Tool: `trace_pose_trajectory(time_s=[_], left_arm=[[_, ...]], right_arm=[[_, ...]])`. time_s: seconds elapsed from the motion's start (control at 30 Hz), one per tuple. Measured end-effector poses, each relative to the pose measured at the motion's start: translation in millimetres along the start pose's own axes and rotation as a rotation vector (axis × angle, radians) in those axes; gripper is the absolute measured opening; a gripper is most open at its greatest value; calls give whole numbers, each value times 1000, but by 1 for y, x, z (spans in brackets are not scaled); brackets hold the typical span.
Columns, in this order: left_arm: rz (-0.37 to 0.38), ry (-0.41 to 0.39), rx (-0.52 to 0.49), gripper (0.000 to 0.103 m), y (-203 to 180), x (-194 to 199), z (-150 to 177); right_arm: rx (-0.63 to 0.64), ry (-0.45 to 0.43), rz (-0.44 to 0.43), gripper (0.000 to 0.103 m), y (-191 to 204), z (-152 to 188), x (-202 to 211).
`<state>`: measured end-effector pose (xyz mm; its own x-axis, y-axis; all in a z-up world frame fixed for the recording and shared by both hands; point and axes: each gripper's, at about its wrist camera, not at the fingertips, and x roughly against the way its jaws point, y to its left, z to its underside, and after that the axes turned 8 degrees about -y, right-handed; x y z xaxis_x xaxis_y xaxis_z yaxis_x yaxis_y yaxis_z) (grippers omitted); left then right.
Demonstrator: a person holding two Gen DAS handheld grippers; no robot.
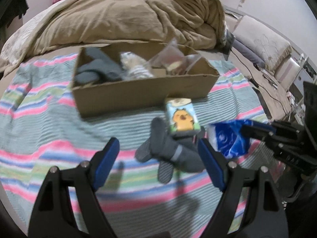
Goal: Organize objects
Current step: 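Grasp the cartoon tissue pack with the left tool while the right tool holds the wipes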
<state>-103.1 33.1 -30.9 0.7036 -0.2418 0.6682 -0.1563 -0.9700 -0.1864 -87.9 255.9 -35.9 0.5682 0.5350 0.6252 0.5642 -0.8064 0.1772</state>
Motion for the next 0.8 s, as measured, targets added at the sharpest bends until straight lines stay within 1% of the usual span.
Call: trace_pose_trajectory(time_s=[0.2,0.4,0.43,0.47,0.5,0.53,0.57,0.67,0.8], left_arm=[[-4,23,-43,83,-19,-33,-13],[-27,39,-82,82,-30,-63,-21],[-29,43,-87,80,-32,-68,-22],[-29,49,-94,73,-33,-72,-22],[-31,56,-101,71,-34,-76,-22],[-28,65,-106,63,-36,-81,-21],[-23,73,-108,57,-37,-85,-21],[-30,76,-115,50,-40,-92,-19],[-11,64,-94,47,-38,-87,-20]], right_arm=[[-45,-37,25,13,-33,-6,6],[-83,-58,25,13,-57,-6,5],[-90,-62,22,13,-60,-6,5],[-94,-65,19,13,-62,-6,6],[-98,-69,17,13,-64,-6,6],[-102,-72,15,13,-66,-6,7],[-105,-75,14,13,-67,-7,7],[-110,-86,13,13,-72,-9,9],[-114,-105,22,13,-76,-14,15]])
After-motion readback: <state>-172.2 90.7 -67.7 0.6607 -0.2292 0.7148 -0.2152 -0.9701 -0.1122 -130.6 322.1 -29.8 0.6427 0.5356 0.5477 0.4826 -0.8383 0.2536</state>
